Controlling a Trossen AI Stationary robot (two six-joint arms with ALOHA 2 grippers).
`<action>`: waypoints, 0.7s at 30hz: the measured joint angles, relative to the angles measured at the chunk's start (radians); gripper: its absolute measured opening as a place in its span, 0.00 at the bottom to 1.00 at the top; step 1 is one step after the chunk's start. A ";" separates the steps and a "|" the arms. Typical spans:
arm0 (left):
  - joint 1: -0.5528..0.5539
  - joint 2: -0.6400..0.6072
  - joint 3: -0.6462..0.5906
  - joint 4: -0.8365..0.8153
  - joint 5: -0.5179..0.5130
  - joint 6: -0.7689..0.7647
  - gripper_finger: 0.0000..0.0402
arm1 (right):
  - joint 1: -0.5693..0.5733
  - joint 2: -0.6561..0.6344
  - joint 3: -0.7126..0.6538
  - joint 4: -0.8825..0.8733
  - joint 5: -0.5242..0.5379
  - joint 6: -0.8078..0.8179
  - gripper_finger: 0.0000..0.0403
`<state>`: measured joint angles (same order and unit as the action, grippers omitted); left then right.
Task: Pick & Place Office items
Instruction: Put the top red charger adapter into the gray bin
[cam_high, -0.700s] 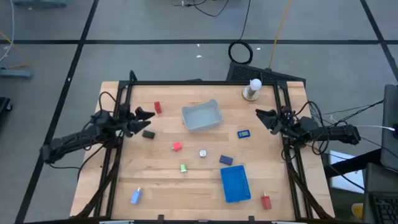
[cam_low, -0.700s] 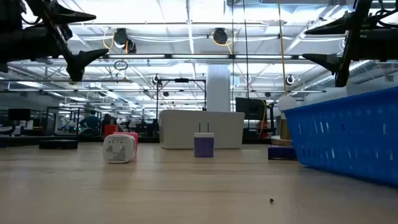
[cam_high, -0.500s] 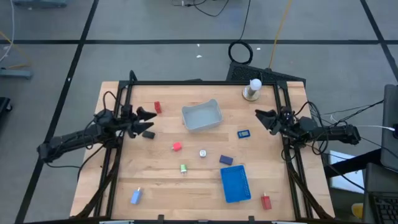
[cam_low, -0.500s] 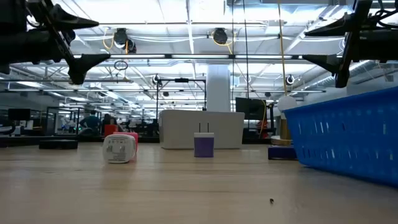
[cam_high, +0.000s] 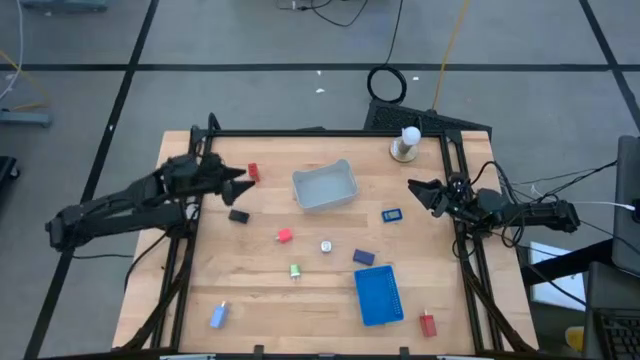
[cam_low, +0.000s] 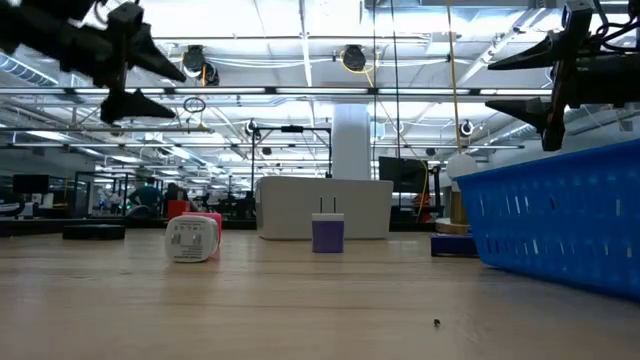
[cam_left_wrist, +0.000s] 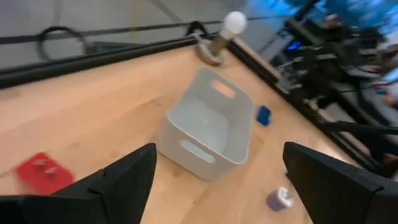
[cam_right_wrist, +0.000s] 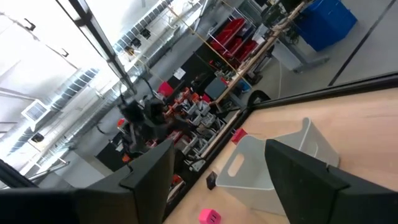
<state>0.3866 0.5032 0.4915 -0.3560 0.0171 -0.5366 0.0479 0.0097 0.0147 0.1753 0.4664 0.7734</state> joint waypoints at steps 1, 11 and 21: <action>0.000 0.028 0.051 -0.047 -0.021 -0.016 0.87 | 0.000 0.000 0.000 0.000 0.000 0.000 0.60; 0.070 0.303 0.409 -0.419 -0.122 -0.333 0.87 | 0.000 0.000 0.000 -0.007 0.002 0.036 0.60; 0.171 0.583 0.516 -0.518 0.015 -0.568 0.87 | -0.001 0.000 0.000 -0.011 -0.076 0.086 0.60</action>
<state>0.5576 1.0860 1.0073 -0.8743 0.0321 -1.1049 0.0471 0.0097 0.0147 0.1646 0.3899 0.8593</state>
